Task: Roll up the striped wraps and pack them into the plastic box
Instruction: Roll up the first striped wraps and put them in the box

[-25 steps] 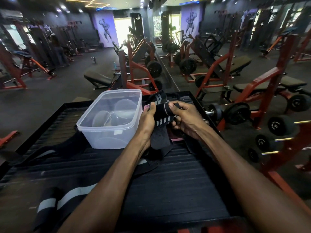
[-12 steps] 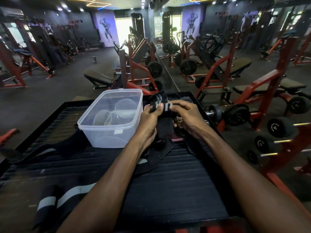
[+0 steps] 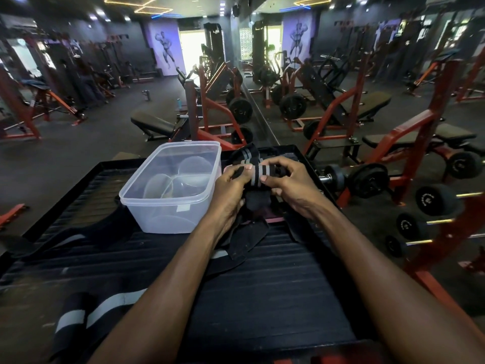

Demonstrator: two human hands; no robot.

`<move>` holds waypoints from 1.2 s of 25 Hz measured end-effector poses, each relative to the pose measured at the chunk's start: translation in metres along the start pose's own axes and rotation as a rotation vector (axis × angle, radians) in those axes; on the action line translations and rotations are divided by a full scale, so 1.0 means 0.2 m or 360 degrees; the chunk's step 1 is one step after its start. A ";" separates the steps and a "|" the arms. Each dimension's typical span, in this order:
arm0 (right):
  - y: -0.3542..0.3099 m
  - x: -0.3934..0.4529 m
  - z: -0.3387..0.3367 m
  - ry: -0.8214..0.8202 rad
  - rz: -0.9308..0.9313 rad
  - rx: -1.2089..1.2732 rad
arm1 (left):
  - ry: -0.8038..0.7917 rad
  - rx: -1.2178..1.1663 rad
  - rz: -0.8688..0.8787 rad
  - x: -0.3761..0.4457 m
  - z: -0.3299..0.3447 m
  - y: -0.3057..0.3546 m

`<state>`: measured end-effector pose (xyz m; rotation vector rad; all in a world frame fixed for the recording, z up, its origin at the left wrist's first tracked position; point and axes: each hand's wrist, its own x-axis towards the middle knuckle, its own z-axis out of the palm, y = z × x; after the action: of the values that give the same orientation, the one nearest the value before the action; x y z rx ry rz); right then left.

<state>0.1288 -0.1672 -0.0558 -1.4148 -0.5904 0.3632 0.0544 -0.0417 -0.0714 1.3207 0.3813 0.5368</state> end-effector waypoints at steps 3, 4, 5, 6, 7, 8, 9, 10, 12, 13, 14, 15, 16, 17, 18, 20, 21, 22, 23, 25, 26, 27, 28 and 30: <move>0.01 0.00 0.01 -0.0026 -0.0073 -0.0029 | 0.0074 0.0121 0.0083 0.02 -0.02 -0.02; 0.01 0.00 0.01 -0.0036 -0.0041 0.0033 | 0.0084 0.0135 0.0122 0.03 -0.02 -0.02; 0.01 0.00 0.02 -0.0055 0.0016 0.0096 | 0.0089 0.0147 0.0160 0.02 -0.02 -0.02; 0.01 0.01 0.02 -0.0079 0.0068 0.0127 | 0.0098 0.0165 0.0192 0.02 -0.02 -0.02; 0.02 0.01 0.02 -0.0087 0.0092 0.0100 | 0.0099 0.0181 0.0204 0.01 -0.02 -0.01; 0.03 0.02 0.01 -0.0076 0.0085 0.0031 | 0.0096 0.0189 0.0197 0.01 -0.01 -0.01; 0.04 0.02 0.01 -0.0054 0.0055 -0.0043 | 0.0079 0.0182 0.0176 0.01 -0.01 -0.01; 0.04 0.02 0.00 -0.0036 0.0011 -0.0105 | 0.0063 0.0176 0.0132 0.01 -0.01 -0.01; 0.03 0.00 0.00 -0.0073 -0.0128 -0.0180 | 0.0008 0.0192 0.0020 0.00 -0.02 0.00; 0.03 -0.01 0.00 -0.0120 -0.0205 -0.0210 | -0.0032 0.0209 -0.0033 0.00 -0.02 0.00; 0.02 -0.01 0.00 -0.0158 -0.0262 -0.0247 | -0.0050 0.0229 -0.0061 0.00 -0.02 0.00; 0.02 -0.01 0.00 -0.0179 -0.0282 -0.0251 | -0.0046 0.0263 -0.0043 -0.01 -0.02 0.00; 0.03 0.00 0.00 -0.0181 -0.0263 -0.0213 | -0.0017 0.0291 -0.0010 -0.01 -0.01 0.01; 0.03 0.01 0.00 -0.0184 -0.0210 -0.0133 | 0.0009 0.0320 0.0034 0.00 -0.01 0.00; 0.04 0.02 0.00 -0.0183 -0.0121 -0.0046 | 0.0034 0.0350 0.0082 0.00 -0.01 -0.01; 0.06 0.03 0.00 -0.0186 0.0049 0.0024 | 0.0054 0.0393 0.0144 0.01 -0.01 -0.03; 0.06 0.04 0.00 -0.0166 0.0086 -0.0027 | 0.0053 0.0403 0.0143 0.01 -0.02 -0.03; 0.06 0.03 0.00 -0.0138 0.0069 -0.0111 | 0.0049 0.0389 0.0128 0.00 -0.01 -0.03; 0.06 0.02 0.00 -0.0103 0.0006 -0.0193 | 0.0033 0.0345 0.0117 -0.01 -0.01 -0.02; 0.05 0.02 0.00 -0.0049 -0.0160 -0.0286 | -0.0014 0.0303 0.0052 -0.02 0.00 0.00; 0.05 0.02 -0.01 -0.0034 -0.0214 -0.0302 | -0.0039 0.0302 0.0017 -0.02 0.00 0.00; 0.05 0.02 -0.01 -0.0028 -0.0231 -0.0292 | -0.0040 0.0304 0.0013 -0.01 0.00 0.00; 0.06 0.02 -0.01 -0.0023 -0.0208 -0.0250 | -0.0021 0.0313 0.0023 -0.02 0.00 0.00; 0.06 0.03 -0.01 -0.0040 -0.0085 -0.0098 | 0.0033 0.0339 0.0094 -0.02 0.00 -0.01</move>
<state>0.1360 -0.1633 -0.0670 -1.4525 -0.6635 0.3232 0.0509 -0.0441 -0.0738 1.5365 0.4266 0.5716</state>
